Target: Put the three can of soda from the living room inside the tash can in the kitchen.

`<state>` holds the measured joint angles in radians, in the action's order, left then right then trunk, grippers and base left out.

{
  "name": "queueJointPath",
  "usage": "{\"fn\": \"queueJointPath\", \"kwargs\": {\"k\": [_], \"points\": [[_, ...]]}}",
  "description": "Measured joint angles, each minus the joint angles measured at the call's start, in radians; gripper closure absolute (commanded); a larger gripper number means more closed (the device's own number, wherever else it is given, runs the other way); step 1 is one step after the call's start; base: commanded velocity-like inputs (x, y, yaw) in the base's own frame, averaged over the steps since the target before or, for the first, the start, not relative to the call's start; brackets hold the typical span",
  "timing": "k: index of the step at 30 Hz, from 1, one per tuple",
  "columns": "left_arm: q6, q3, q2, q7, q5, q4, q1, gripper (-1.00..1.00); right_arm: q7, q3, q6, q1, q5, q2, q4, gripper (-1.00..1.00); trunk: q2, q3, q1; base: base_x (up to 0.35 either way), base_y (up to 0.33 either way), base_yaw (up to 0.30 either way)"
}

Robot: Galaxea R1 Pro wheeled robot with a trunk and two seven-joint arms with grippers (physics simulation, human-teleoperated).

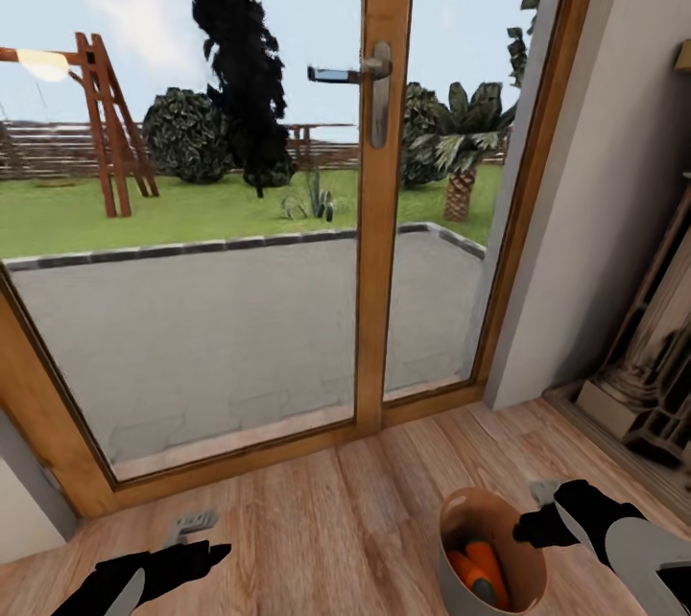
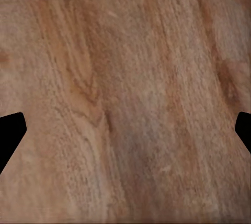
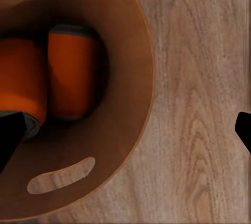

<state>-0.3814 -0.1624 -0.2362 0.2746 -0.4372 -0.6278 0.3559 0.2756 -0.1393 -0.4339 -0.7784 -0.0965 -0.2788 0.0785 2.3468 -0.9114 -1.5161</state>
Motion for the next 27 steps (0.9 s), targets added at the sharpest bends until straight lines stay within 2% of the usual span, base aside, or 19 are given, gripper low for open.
{"fn": "queueJointPath", "kwargs": {"k": [13,27], "points": [[0.001,-0.004,0.000,-0.001,0.001,0.003,0.000,-1.00,0.000,0.001,0.078,0.019,0.001,0.000,-0.002,-1.00,-0.091,0.041,0.050,0.000,0.000,0.000],[0.001,-0.006,0.000,-0.002,0.001,0.003,0.000,-1.00,0.000,0.001,0.096,0.064,0.001,-0.002,0.007,-1.00,-0.189,0.085,0.103,0.000,0.000,0.000]]}}
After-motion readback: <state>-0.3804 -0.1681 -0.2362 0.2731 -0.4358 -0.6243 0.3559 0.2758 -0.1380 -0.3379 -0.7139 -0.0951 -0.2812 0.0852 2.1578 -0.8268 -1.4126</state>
